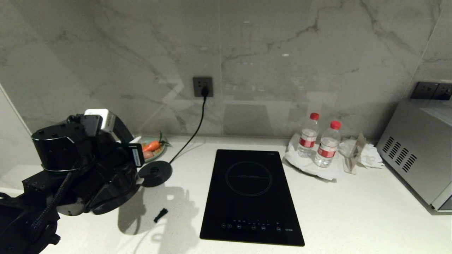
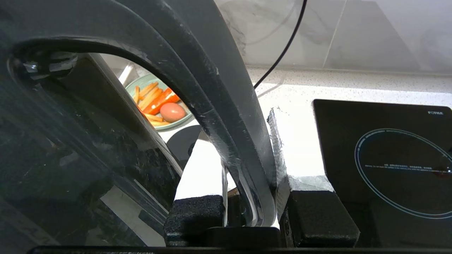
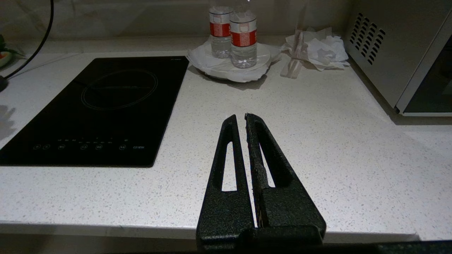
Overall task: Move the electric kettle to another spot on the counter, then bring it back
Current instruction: Place it by the sink
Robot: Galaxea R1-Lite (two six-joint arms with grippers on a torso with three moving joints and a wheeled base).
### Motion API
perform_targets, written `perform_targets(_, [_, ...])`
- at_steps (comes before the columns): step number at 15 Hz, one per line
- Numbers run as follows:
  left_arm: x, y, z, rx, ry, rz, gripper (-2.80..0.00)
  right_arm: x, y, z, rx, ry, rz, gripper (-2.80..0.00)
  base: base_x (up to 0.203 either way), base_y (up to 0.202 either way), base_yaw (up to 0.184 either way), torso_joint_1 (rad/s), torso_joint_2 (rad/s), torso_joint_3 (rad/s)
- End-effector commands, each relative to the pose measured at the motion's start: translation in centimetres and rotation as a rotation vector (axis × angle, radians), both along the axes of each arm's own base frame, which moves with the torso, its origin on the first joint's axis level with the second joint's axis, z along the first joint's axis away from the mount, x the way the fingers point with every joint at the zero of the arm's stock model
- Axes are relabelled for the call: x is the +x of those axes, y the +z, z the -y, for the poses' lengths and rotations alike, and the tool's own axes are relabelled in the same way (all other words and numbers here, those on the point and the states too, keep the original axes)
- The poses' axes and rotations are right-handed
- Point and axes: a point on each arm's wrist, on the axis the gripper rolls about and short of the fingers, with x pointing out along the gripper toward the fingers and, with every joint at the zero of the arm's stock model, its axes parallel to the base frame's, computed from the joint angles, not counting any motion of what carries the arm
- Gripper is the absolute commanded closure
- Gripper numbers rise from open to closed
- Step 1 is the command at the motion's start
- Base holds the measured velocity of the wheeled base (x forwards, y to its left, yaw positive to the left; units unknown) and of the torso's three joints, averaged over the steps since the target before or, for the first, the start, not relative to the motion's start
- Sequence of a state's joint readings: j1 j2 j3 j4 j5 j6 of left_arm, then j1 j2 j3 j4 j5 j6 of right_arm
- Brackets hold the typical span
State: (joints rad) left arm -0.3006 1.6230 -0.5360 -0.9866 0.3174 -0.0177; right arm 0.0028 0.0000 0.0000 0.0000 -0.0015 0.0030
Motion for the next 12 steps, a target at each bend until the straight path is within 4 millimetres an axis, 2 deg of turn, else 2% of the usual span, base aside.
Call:
perform_targets(1, [0.02,0.00,0.00,-0.002,0.003,0.004,0.00,-0.01,0.00,0.00,0.000,0.000,0.002,0.00,0.000,0.000,0.000,0.000,0.00,0.000])
perform_targets(12, [0.03,0.00,-0.04,-0.006,0.004,0.004,0.00,-0.01,0.00,0.00,0.000,0.000,0.002,0.00,0.000,0.000,0.000,0.000,0.00,0.000])
